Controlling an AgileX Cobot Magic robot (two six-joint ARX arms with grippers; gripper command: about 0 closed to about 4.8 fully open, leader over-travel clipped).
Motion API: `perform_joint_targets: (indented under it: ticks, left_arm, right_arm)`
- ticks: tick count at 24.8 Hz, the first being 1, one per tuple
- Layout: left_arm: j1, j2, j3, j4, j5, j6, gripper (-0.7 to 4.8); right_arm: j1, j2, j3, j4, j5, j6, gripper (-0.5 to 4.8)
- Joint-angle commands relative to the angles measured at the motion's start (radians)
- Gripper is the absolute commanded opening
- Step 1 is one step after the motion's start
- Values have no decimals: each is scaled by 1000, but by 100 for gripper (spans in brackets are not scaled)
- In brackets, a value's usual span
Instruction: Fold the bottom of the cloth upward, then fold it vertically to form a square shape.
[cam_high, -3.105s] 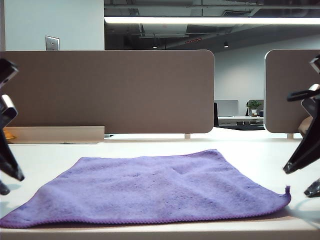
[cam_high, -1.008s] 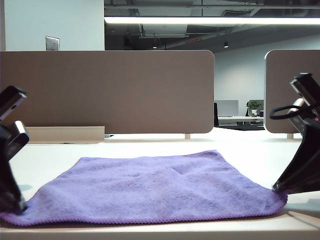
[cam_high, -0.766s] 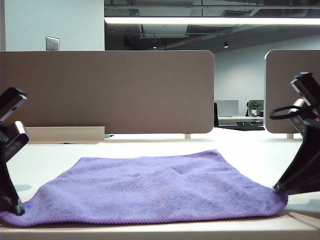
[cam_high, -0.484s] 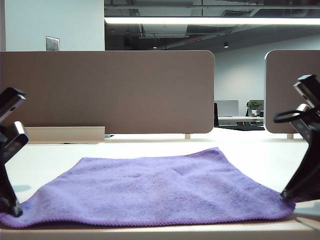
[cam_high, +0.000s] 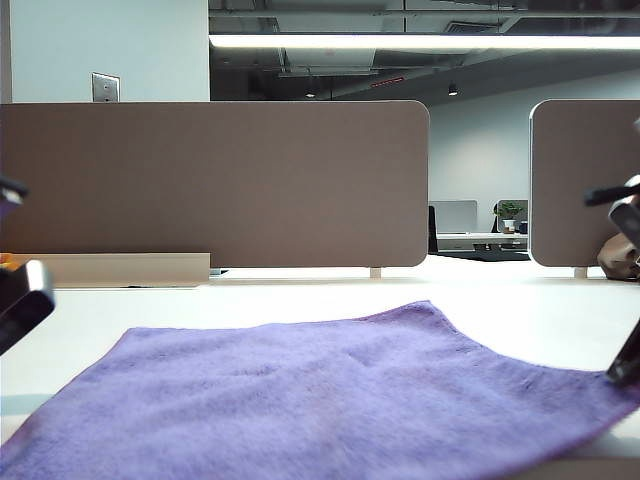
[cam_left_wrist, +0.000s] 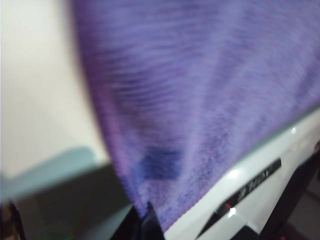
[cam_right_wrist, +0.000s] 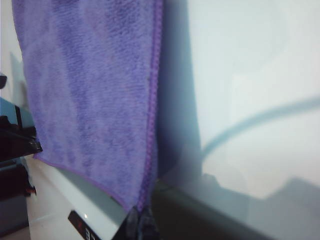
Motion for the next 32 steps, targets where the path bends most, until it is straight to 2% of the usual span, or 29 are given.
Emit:
perform_joint_targets:
  ticks: [1,5,10,18,22,28,30,32]
  left_arm:
    - [-193,-100,4,21,-110,-166,-6]
    - [-297,-141,4,75,-136,-309,-6]
    - [-294,-141,5,90,-153,-333,-6]
    - [-277,-182,8,179,-137,-418,-6]
    - [-227,-251,8,187,-133,-443,-6]
    - [-40,-344,8,218,-77,-470,-6]
    - [35,-343,7,287,-57,-507,-6]
    - [65,-343,7,328,-47,-525,-6]
  right_arm:
    - [5,-82,0,-67,6,0,-7]
    - [19,-129,0,-145,32,42,-7]
    - [31,-135,2,-146,39,60,-7]
    - [32,-135,10,-147,-13,86,-7]
    - [32,-136,60,-149,-7,86,-7]
    - [32,-75,179,-126,-5,90,-7]
    - [34,0,208,-76,-7,92,-7]
    - [34,47,224,-47,-7,92,-7]
